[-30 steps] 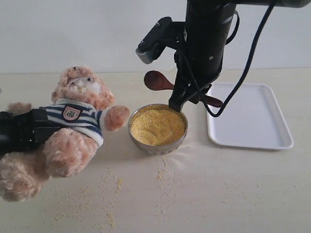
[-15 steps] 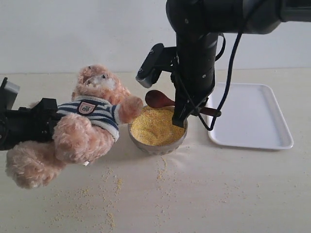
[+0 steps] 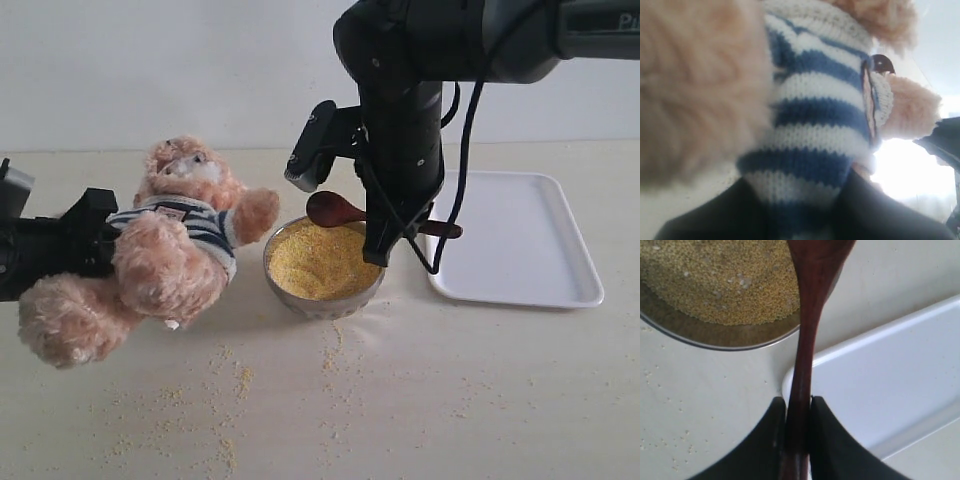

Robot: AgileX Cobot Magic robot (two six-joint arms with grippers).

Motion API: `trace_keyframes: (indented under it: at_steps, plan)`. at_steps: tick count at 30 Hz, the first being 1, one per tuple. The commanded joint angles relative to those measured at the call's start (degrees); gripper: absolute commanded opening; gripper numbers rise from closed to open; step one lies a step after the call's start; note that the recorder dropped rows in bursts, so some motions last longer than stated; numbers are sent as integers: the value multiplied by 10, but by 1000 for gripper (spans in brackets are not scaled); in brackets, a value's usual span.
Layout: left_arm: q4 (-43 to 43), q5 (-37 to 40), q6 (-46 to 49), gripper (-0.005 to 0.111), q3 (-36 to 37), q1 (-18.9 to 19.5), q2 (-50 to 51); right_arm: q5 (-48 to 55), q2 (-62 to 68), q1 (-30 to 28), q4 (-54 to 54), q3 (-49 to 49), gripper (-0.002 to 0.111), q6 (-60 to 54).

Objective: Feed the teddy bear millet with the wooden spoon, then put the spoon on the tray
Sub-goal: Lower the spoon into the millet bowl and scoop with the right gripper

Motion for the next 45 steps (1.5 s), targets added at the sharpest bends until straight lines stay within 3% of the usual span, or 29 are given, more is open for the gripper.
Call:
trace_keyframes:
  at_steps: [1, 14, 22, 29, 37, 45]
  plan:
    - [-11, -3, -7, 5, -19, -5, -13, -7, 0, 1, -11, -1, 0, -6]
    - [-11, 31, -16, 5, -39, -5, -14, -41, 2, 13, 8, -1, 0, -1]
    - [-11, 35, -23, 5, -39, -5, -14, 37, 45, 13, -11, -1, 0, 5]
    - [-11, 39, -25, 5, -61, -5, -14, 29, 46, 13, -6, -1, 0, 24]
    - [-11, 39, -24, 5, -61, -5, -13, 35, 51, 13, 73, -1, 0, -16]
    - [-11, 39, -24, 5, -61, -5, -13, 36, 51, 13, 85, -1, 0, 25]
